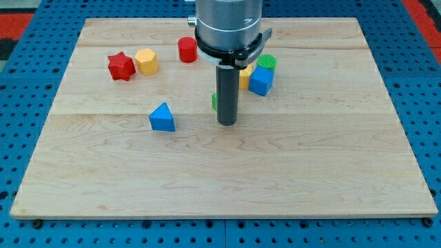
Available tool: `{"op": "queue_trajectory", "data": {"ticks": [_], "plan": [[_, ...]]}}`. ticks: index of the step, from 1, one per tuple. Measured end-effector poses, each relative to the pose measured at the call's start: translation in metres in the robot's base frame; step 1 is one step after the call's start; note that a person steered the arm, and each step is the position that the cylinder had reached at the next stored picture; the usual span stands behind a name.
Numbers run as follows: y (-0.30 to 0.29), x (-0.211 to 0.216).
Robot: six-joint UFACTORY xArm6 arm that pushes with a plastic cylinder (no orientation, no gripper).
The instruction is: Push green star into the group of blocks
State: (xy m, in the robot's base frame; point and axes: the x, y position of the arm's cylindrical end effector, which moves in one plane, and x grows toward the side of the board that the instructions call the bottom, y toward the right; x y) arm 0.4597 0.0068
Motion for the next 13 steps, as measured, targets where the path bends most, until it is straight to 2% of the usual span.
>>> {"op": "queue_trajectory", "data": {"ticks": [1,2,4,9,13], "plan": [[0.000,-0.007],[-0.008,0.006],[-0.046,-0.004],[-0.017,-0.040],[-0.005,-0.040]]}}
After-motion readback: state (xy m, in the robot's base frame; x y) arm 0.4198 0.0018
